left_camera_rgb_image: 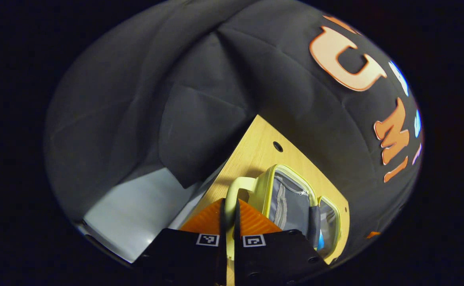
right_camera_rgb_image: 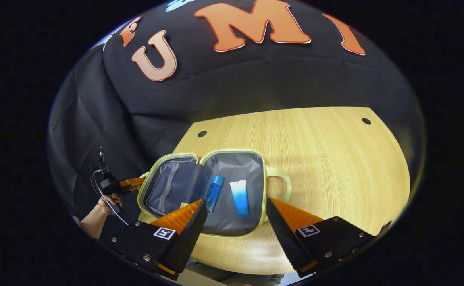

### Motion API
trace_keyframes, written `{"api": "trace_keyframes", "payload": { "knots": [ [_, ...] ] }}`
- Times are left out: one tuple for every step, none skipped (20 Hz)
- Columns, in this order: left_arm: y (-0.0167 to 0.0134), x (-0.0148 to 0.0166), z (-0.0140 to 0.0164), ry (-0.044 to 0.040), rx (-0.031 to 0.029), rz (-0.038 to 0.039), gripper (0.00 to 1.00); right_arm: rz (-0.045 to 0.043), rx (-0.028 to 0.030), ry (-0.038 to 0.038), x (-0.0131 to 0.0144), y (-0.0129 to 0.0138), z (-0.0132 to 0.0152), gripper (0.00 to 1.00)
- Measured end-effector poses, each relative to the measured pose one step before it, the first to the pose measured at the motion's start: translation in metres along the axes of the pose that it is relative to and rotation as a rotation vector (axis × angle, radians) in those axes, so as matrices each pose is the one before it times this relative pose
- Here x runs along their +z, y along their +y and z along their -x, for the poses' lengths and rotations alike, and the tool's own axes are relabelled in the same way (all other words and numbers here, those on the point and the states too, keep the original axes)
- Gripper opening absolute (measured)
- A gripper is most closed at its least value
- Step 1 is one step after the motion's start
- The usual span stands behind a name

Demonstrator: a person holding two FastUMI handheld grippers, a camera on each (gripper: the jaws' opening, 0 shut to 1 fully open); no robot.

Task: First open the suitcase, pack the skin care products into it, and then close the suitcase.

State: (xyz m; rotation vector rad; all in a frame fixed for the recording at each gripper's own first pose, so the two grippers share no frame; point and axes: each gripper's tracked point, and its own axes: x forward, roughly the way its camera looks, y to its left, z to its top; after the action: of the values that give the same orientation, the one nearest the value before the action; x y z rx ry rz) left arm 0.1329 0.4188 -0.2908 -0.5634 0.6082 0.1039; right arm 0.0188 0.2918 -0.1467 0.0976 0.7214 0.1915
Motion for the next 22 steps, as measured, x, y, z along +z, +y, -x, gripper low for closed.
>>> {"api": "trace_keyframes", "payload": {
  "knots": [
    [-0.01027,0.00987,0.00868,-0.01048,0.00175,-0.02562,0.07,0.00687,-0.004,-0.00794,0.00147,-0.00224,0.00191,0.95],
    [-0.00978,0.00956,0.00727,-0.01208,-0.00169,-0.02178,0.07,0.00635,-0.00266,-0.00692,0.00153,-0.00271,0.00053,0.95],
    [-0.01203,0.00897,0.00794,-0.01493,-0.00563,-0.02587,0.07,0.00339,0.00139,-0.0065,0.001,-0.00193,0.00026,0.95],
    [-0.01332,0.00847,0.00861,-0.01195,-0.00911,-0.02364,0.07,-0.00037,0.00384,-0.00563,0.00147,-0.0014,0.00125,0.95],
    [-0.01367,0.00756,0.00903,-0.0128,0.00037,-0.0248,0.07,-0.00164,0.00453,-0.00587,0.00291,-0.00271,0.00154,0.95],
    [-0.0098,0.00652,0.00732,-0.00959,0.00404,-0.02261,0.07,0.00107,0.00923,-0.00701,0.00283,-0.00265,0.00139,0.95],
    [-0.01213,0.00592,0.00735,-0.01181,0.00471,-0.02607,0.07,0.00551,0.00612,-0.00489,0.00245,-0.0034,0.00102,0.95],
    [-0.01312,0.0075,0.008,-0.01266,0.00369,-0.02302,0.07,0.00967,0.0051,-0.00363,0.00263,-0.00527,0.00116,0.95],
    [-0.01331,0.0065,0.00664,-0.01081,-0.00008,-0.02086,0.07,0.01243,0.00486,-0.0059,0.00366,-0.00504,0.00196,0.95],
    [-0.01658,0.00461,0.00895,-0.0044,-0.00274,-0.01731,0.07,0.01296,0.00412,-0.00645,0.00368,-0.00652,0.0018,0.95],
    [-0.01541,0.00475,0.00752,-0.00659,-0.00043,-0.02129,0.07,0.01215,0.00684,-0.00418,0.00293,-0.0063,0.00291,0.96],
    [-0.01522,0.00539,0.00796,-0.01051,0.00304,-0.02403,0.07,0.00676,0.01215,-0.00064,0.00227,-0.00521,0.00156,0.95],
    [-0.01611,0.00474,0.00588,-0.00728,0.00116,-0.02662,0.07,-0.00117,0.01502,0.00545,0.00052,-0.00577,0.00329,0.96],
    [-0.01803,0.00482,0.00707,-0.00733,0.00166,-0.02638,0.07,-0.0051,0.01416,-0.001,0.00181,-0.00619,0.00243,0.96],
    [-0.01792,0.00371,0.0056,-0.00424,0.00489,-0.02576,0.07,-0.00212,0.01109,-0.00364,0.0034,-0.00691,0.00282,0.95],
    [-0.01658,0.0036,0.00557,-0.00112,0.00797,-0.02565,0.07,0.00061,0.00573,-0.00395,0.00302,-0.0089,0.00344,0.95],
    [-0.01577,0.00248,0.0047,-0.0053,0.01059,-0.02174,0.07,0.00635,0.003,0.00007,0.00097,-0.00927,0.00341,0.96],
    [-0.01779,0.00167,0.00458,-0.00046,0.00534,-0.02188,0.07,0.00969,-0.00065,0.00307,0.00063,-0.00989,0.00336,0.96],
    [-0.01651,0.0018,0.00351,-0.00231,0.00764,-0.01977,0.07,0.01022,0.00048,-0.00122,0.00049,-0.00951,0.00391,0.96],
    [-0.0178,0.00244,0.00344,-0.00339,-0.00127,-0.02043,0.07,0.00946,0.00193,0.00052,0.0003,-0.00876,0.00391,0.96],
    [-0.02083,0.00117,0.00378,-0.00148,-0.00804,-0.0214,0.07,0.00589,0.00092,0.00019,-0.00038,-0.00921,0.00536,0.96],
    [-0.01902,0.0012,0.00329,-0.00203,-0.00476,-0.02297,0.07,0.00405,-0.0011,0.00692,-0.00126,-0.00959,0.00373,0.95]
  ]
}}
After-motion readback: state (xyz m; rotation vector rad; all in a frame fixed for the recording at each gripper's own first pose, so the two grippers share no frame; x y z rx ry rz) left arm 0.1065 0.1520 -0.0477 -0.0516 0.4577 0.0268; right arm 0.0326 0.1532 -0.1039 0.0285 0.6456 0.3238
